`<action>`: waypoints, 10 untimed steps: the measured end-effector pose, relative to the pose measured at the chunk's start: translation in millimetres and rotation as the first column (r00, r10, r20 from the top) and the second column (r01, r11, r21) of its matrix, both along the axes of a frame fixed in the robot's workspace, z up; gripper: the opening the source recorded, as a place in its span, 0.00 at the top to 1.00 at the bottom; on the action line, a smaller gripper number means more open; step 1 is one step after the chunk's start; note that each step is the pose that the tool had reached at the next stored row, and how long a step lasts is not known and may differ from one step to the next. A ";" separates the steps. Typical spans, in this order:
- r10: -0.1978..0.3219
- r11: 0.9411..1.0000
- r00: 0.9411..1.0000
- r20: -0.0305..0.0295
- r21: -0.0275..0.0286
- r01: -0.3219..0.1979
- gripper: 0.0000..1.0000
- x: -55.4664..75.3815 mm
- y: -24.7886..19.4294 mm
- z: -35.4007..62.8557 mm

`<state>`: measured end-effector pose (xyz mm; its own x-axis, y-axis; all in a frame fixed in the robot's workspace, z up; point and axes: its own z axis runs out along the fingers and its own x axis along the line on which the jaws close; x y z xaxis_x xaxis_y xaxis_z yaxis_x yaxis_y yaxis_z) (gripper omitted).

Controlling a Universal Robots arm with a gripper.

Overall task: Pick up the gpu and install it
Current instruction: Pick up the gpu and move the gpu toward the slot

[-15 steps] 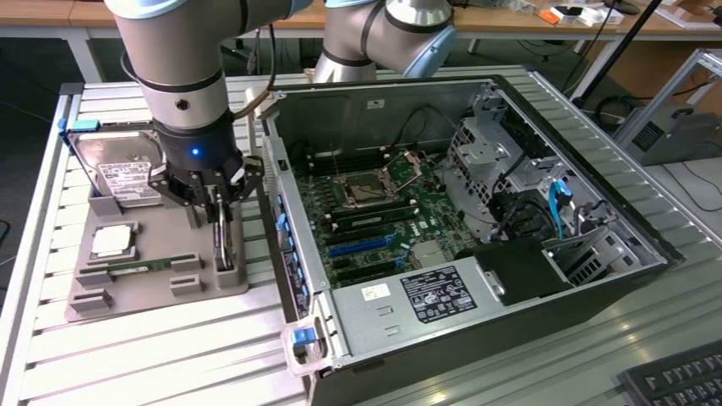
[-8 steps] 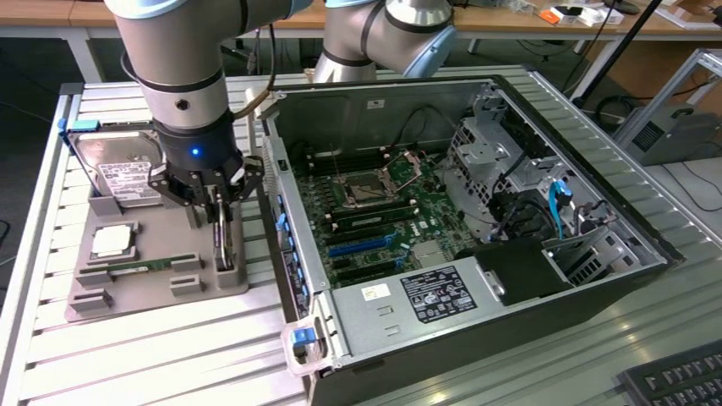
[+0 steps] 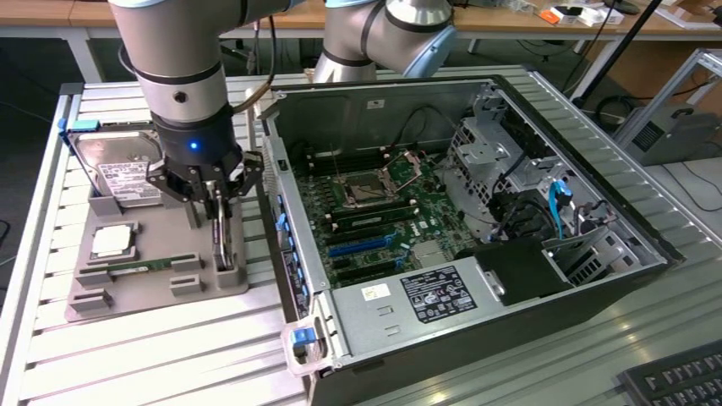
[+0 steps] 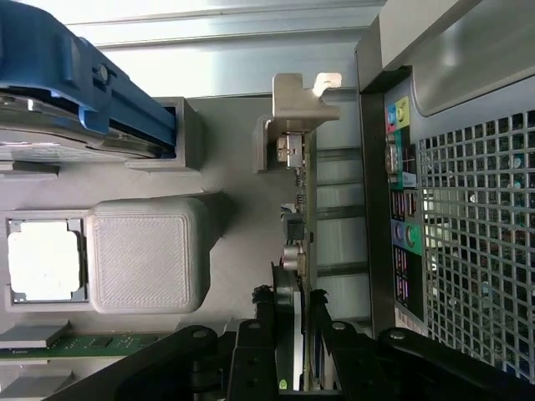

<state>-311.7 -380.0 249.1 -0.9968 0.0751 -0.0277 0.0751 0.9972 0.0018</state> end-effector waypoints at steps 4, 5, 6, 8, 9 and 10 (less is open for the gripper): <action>0.000 1.000 1.000 0.000 0.000 0.000 0.73 0.0 0.0 8.6; 0.000 1.000 1.000 0.000 0.000 0.000 0.73 0.0 0.0 10.6; 0.000 1.000 1.000 0.000 0.000 0.000 0.73 0.0 0.0 12.9; 0.000 1.000 1.000 0.000 0.000 0.000 0.73 0.0 0.0 16.0; 0.000 1.000 1.000 0.000 0.000 0.000 0.73 0.0 0.0 17.6; 0.000 1.000 1.000 0.000 0.000 0.000 0.73 0.0 0.0 18.2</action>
